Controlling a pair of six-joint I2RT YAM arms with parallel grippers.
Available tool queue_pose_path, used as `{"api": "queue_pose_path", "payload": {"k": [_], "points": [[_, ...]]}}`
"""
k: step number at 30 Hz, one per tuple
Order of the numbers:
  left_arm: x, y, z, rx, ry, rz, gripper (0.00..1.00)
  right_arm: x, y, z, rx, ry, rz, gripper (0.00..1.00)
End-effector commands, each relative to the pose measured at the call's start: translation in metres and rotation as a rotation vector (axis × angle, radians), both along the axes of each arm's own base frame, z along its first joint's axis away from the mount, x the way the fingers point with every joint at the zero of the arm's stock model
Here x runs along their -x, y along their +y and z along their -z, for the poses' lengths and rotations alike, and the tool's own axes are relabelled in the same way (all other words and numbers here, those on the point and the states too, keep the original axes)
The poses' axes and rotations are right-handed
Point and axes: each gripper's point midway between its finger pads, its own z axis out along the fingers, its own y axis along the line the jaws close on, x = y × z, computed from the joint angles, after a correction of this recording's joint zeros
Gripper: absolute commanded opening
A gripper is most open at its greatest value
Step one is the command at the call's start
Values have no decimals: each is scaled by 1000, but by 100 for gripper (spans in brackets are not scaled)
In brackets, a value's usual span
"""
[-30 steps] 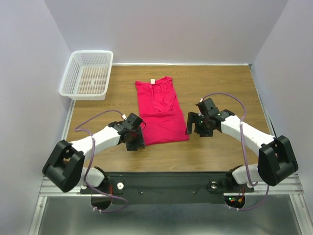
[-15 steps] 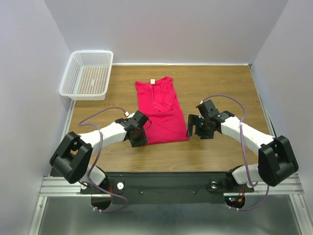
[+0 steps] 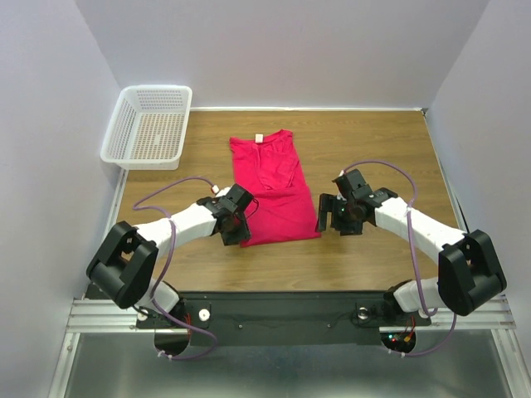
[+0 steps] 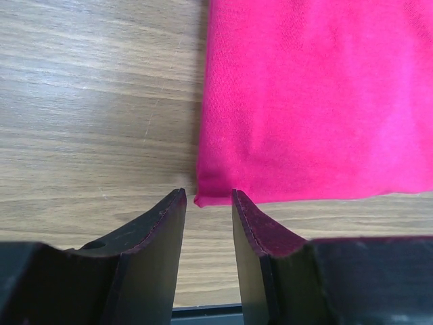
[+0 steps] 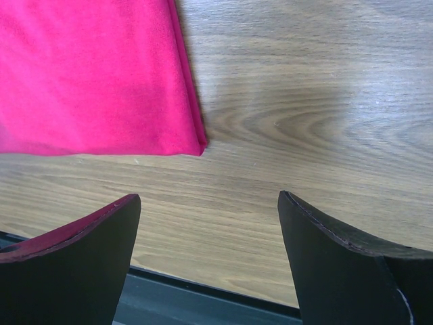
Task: Fold and stack the t-shirts
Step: Fold the tshirt
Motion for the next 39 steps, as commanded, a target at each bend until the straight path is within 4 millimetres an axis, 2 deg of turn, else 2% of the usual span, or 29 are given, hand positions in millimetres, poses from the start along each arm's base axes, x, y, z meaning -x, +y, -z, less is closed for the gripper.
{"api": "queue_pose_path", "payload": {"k": [1,8,13,17,22,27,31,36,37,39], "points": [[-3,0,-2,-26,4,9,45,-7,7,-12,-20,-34,-21,88],[3,3,16,-55,53,25,44,-8,11,-13,-30,-33,-31,88],[8,1,27,-55,80,37,39,-7,13,-9,-37,-9,-27,88],[13,0,33,-57,102,54,26,-6,10,2,-17,18,8,88],[19,-3,38,-60,120,75,3,-9,12,11,1,26,39,88],[20,-5,37,-48,111,88,0,-14,15,23,41,38,76,86],[22,-5,36,-39,109,96,0,-21,21,28,53,32,99,79],[23,-5,32,-28,100,107,0,-34,28,21,58,-6,121,62],[23,-3,31,-32,97,110,0,-35,29,20,63,-9,121,55],[25,-1,29,-37,95,113,0,-38,31,19,62,-16,121,51]]}}
